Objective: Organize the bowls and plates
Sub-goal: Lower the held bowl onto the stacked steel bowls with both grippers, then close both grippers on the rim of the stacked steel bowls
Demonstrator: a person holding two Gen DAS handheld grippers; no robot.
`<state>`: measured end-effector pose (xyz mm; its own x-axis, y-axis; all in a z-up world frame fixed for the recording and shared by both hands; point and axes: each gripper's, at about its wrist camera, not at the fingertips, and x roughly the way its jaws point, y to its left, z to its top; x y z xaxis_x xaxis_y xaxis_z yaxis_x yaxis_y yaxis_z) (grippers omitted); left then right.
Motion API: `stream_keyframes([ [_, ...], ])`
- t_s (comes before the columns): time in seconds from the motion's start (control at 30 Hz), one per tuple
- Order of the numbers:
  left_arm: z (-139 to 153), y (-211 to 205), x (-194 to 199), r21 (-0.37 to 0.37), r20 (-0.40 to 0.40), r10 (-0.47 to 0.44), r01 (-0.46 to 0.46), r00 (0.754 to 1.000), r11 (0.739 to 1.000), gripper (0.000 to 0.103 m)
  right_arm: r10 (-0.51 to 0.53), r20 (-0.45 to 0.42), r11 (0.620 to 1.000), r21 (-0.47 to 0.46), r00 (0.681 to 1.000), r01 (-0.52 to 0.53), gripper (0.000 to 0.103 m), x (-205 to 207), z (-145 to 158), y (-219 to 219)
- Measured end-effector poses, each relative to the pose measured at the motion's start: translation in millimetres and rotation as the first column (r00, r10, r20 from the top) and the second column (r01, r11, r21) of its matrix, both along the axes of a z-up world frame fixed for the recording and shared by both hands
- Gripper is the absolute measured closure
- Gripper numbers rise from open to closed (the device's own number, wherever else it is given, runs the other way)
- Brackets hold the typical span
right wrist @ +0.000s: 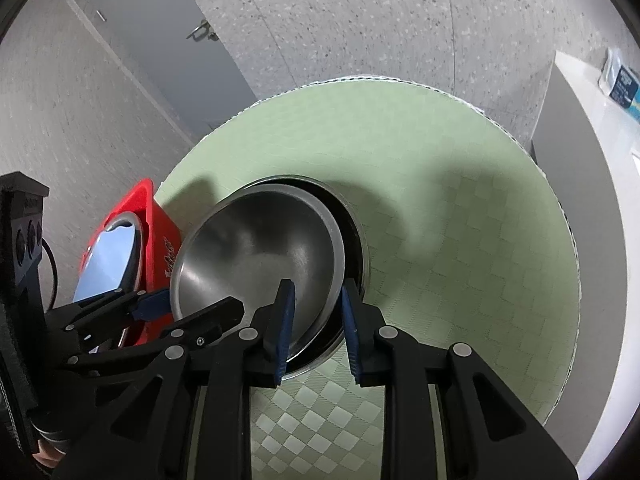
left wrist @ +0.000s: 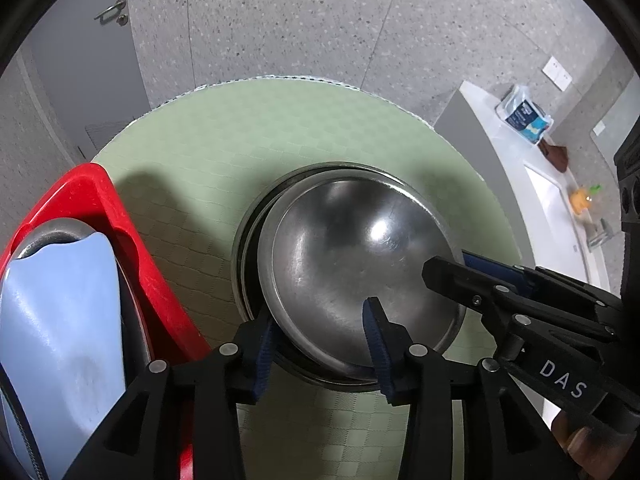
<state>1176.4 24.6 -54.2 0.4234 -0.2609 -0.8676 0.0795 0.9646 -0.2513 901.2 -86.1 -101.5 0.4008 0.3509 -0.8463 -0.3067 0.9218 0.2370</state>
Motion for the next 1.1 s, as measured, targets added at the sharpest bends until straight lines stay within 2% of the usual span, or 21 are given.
stream_keyframes([
  [0.33,1.4,5.2,5.2,-0.018,-0.013,-0.01,0.009,1.0,1.0,0.058,-0.007,-0.003,1.0,0.003,1.0,0.007,0.072,3.7,5.3,-5.6],
  [0.53,4.5,1.8,9.4,-0.019,-0.02,-0.029,0.029,0.999,0.999,0.047,-0.023,-0.007,1.0,0.005,1.0,0.023,0.067,7.0,6.0,-14.1],
  [0.57,4.9,0.0,9.6,-0.022,-0.017,-0.034,0.034,0.999,0.999,0.044,-0.025,-0.006,1.0,0.005,1.0,0.025,0.061,7.6,6.5,-15.2],
  [0.6,5.5,-0.5,9.5,-0.023,-0.016,-0.039,0.039,0.999,0.999,0.043,-0.026,-0.005,1.0,0.005,1.0,0.027,0.049,8.0,7.1,-16.1],
  [0.63,6.3,-0.9,9.0,-0.022,-0.012,-0.044,0.044,0.999,0.999,0.043,-0.026,-0.002,1.0,0.008,1.0,0.026,0.045,7.8,7.9,-16.4],
  [0.67,8.0,-3.4,8.9,-0.011,-0.007,-0.05,0.05,0.999,0.999,0.038,-0.024,0.002,1.0,0.012,1.0,0.024,0.044,7.7,8.5,-17.1],
  [0.97,21.5,9.8,1.7,-0.014,0.009,-0.013,0.013,1.0,1.0,0.025,-0.055,0.05,0.996,0.068,0.997,0.051,0.043,2.3,21.5,-30.6],
  [1.1,29.9,26.7,1.9,-0.022,0.028,0.025,-0.025,0.999,0.999,0.022,-0.082,0.04,0.993,0.087,0.996,0.078,0.041,6.1,19.1,-39.9],
])
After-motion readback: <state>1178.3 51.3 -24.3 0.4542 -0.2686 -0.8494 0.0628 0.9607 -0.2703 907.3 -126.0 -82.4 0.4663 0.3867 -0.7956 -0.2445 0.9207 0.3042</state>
